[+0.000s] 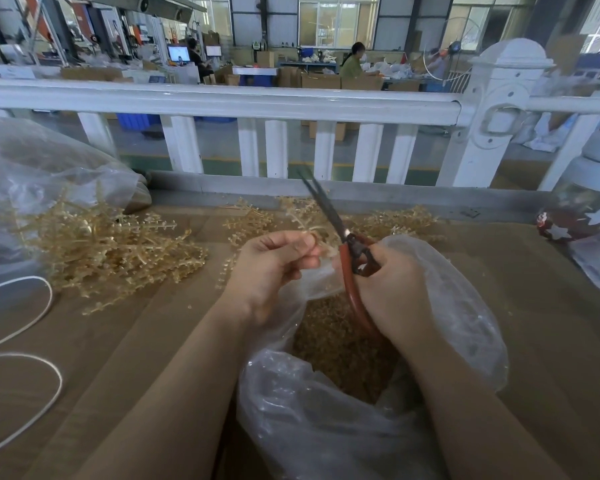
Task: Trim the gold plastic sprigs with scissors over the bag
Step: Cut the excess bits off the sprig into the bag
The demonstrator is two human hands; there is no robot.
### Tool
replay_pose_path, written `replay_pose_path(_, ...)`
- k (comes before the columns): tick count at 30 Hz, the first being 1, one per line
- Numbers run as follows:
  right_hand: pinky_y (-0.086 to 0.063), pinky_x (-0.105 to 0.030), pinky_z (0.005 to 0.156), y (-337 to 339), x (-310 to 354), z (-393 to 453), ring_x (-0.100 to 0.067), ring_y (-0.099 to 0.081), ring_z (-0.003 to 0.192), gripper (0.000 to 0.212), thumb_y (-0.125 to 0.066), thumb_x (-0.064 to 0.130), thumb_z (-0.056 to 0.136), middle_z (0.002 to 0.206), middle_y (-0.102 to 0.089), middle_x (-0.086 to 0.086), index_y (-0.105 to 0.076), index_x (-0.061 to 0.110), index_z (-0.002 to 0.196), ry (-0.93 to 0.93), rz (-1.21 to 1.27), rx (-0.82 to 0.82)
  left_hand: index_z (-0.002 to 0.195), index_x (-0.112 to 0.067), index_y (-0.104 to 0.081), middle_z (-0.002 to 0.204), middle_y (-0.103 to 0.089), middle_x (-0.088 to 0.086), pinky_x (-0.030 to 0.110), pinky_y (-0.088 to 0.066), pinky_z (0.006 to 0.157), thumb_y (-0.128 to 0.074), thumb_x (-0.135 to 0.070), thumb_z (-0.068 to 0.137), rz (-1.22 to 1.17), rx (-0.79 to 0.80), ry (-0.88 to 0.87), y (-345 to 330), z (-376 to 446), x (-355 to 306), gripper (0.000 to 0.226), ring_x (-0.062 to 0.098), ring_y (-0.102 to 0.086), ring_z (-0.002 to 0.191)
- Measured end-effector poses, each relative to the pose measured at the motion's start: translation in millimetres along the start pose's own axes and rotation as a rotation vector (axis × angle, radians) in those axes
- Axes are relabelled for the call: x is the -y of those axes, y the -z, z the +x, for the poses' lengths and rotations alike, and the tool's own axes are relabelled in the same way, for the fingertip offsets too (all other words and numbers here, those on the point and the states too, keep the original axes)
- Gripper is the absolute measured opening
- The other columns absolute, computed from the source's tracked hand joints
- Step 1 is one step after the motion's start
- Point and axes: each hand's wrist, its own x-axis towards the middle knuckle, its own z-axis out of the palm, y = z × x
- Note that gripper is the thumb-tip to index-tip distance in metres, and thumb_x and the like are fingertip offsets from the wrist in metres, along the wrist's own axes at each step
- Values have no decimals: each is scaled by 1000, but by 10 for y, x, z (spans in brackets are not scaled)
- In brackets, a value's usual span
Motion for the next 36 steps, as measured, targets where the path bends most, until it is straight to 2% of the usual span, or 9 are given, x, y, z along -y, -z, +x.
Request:
replay_pose_path(2, -46, -14, 48, 13, 1, 13, 0, -63, 57, 24, -73, 41, 87, 63, -67, 17, -65, 27, 69, -51, 169, -10, 80, -17, -78, 81, -75, 4, 16, -48, 58, -72, -21, 77, 23, 45, 7, -22, -13, 10, 8, 9, -66, 67)
replay_pose_path(4, -48, -13, 49, 38, 19, 15, -1, -63, 55, 20, -76, 30, 87, 65, -69, 10, -68, 23, 70, -64, 309, -21, 78, -19, -79, 81, -75, 4, 15, -48, 58, -73, -21, 77, 15, 49, 3, -28, -6, 14, 6, 8, -67, 68)
replay_pose_path(7, -55, -21, 58, 65, 66, 18, -10, -67, 62, 16, -76, 29, 85, 71, -71, 2, -70, 23, 71, -85, 416, -22, 78, -19, -78, 80, -75, 3, 14, -48, 58, -74, -21, 76, 23, 43, -11, -37, -5, 21, 5, 8, -67, 67)
replay_pose_path(11, -43, -11, 46, 81, 93, 22, 2, -59, 51, 20, -79, 29, 84, 58, -66, 13, -68, 25, 68, -58, 383, -8, 78, -19, -78, 79, -74, 3, 14, -48, 60, -73, -22, 77, 23, 70, -34, -65, -21, 33, 6, 8, -66, 68)
replay_pose_path(14, -40, -7, 46, 88, 90, 25, 6, -58, 50, 21, -80, 28, 84, 54, -63, 17, -66, 27, 68, -46, 385, 5, 82, -18, -78, 82, -74, 5, 15, -48, 61, -74, -21, 75, -3, 78, -19, -81, -27, 34, 9, 9, -66, 68)
replay_pose_path(21, -44, -9, 50, 82, 89, 4, 3, -59, 52, 13, -78, 25, 86, 58, -65, 14, -70, 22, 77, -43, 414, 94, 82, -18, -79, 82, -72, 4, 19, -43, 62, -75, -22, 76, 52, 74, -12, -67, -7, 51, 8, 6, -53, 63)
replay_pose_path(26, -45, -10, 51, 77, 102, -3, 2, -61, 54, 12, -77, 23, 87, 60, -66, 15, -69, 24, 78, -4, 390, 115, 81, -20, -77, 78, -70, -1, 16, -44, 59, -74, -30, 80, 58, 85, -26, -58, -8, 54, 11, 6, -55, 65)
replay_pose_path(32, -45, -9, 55, 67, 82, 5, 5, -61, 57, 12, -77, 22, 87, 60, -65, 19, -68, 25, 78, 18, 343, 148, 76, -19, -76, 75, -70, 2, 18, -45, 59, -75, -24, 78, 4, 19, -33, -38, 22, 53, 5, 7, -55, 62)
replay_pose_path(36, -46, -12, 57, 60, 62, 15, 6, -64, 67, 13, -78, 38, 84, 69, -67, 24, -68, 31, 81, -15, 267, 106, 77, -16, -77, 74, -70, 4, 20, -51, 62, -75, -17, 76, -71, 12, -51, -39, 17, 44, 2, 10, -60, 64)
